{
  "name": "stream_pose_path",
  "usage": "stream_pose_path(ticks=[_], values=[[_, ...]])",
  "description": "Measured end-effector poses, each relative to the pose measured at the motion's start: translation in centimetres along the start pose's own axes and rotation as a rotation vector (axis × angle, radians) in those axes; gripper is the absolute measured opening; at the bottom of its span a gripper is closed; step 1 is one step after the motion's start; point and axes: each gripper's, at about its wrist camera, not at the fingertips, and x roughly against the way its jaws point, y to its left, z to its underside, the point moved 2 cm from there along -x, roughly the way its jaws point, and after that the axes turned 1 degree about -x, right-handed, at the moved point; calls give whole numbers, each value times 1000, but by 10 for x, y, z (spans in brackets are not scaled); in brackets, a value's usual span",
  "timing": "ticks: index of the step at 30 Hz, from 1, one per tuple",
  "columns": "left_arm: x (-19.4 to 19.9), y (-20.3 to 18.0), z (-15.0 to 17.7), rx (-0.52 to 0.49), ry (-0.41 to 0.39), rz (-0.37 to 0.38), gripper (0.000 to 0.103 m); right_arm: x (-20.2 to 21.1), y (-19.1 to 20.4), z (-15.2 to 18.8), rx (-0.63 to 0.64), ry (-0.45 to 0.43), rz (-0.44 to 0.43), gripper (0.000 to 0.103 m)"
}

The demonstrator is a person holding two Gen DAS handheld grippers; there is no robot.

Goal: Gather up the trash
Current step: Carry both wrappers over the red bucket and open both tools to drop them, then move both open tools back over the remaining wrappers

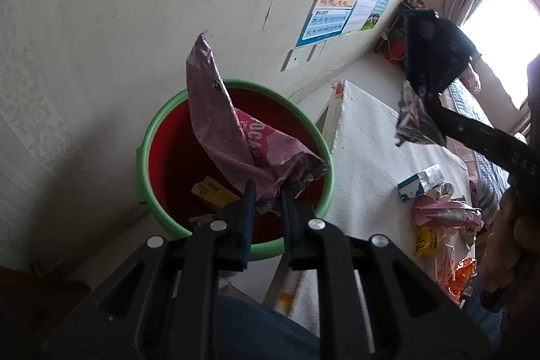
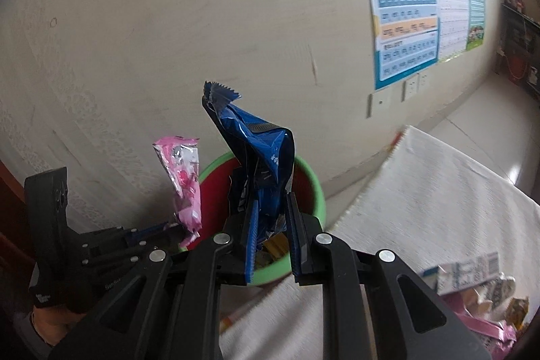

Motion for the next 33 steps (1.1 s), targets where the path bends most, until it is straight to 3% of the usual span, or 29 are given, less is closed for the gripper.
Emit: stream_pose_path(ticks=[19,20,22,23,25,27,28,30,33], values=[[-13,26,-3,35,13,10,14,-64,22,-14,4,72,-18,21],[-14,27,-3,38,15,10,17,-66,22,-15,6,76,-16,26],[-15,29,-2,49,15,6,36,-68,22,-14,2,85,-15,42],[-16,30,-2,57,13,9,52,-69,22,-14,0,85,-13,47],[-16,31,0,63,15,21,56,-70,22,-13,2,91,-16,50],[-17,30,3,55,18,8,74,-70,20,-12,-2,91,-12,60],[-17,30,4,53,17,2,79,-69,20,-11,-7,91,-13,61],[-16,29,6,50,16,-9,91,-68,18,-11,-14,87,-6,76],[-14,29,8,47,12,-21,95,-65,15,-12,-28,77,-1,83]])
